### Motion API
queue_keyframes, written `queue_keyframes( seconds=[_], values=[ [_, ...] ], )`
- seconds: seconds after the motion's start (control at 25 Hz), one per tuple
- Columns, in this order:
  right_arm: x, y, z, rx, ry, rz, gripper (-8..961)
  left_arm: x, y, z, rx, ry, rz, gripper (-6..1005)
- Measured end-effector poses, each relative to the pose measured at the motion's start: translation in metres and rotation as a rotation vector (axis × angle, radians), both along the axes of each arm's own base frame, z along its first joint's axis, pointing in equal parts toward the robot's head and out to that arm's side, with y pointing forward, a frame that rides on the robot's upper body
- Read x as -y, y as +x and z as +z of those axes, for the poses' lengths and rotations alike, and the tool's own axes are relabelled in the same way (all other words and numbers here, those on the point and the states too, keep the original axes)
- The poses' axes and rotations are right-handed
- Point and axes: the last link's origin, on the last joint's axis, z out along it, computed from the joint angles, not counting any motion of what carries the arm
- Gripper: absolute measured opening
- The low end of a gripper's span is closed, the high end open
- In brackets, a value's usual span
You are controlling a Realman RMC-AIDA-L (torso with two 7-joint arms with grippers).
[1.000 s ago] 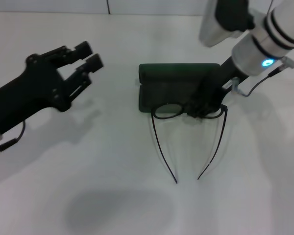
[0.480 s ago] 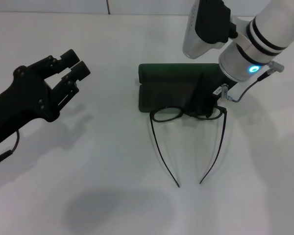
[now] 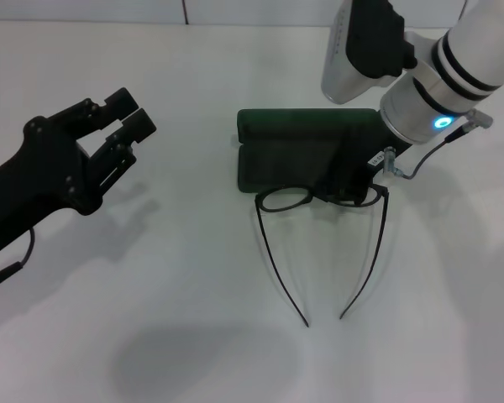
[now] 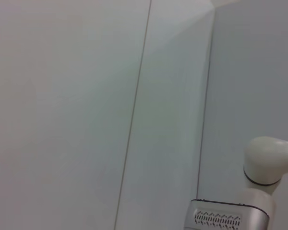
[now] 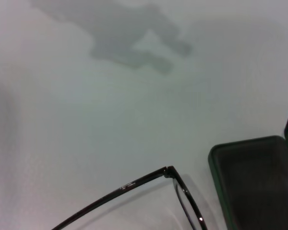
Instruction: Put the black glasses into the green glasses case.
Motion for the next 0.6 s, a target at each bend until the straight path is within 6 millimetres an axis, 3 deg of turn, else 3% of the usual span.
queue_keyframes(
  seconds=[0.28,0.44,0.6],
  values=[
    [0.002,-0.006,0.016,-0.096,0.026,0.005,70,0.008,0.002,0.013,0.035,0.023,-0.058,314],
    [0.013,-0.011,0.046,-0.326,0.047,-0.039,70,0.013,0.008,0.017,0.056,0.023,-0.123,313],
    [0.026,0.001,0.076,-0.567,0.065,-0.042,70,0.010,0.021,0.014,0.073,-0.001,-0.199,313]
  ],
)
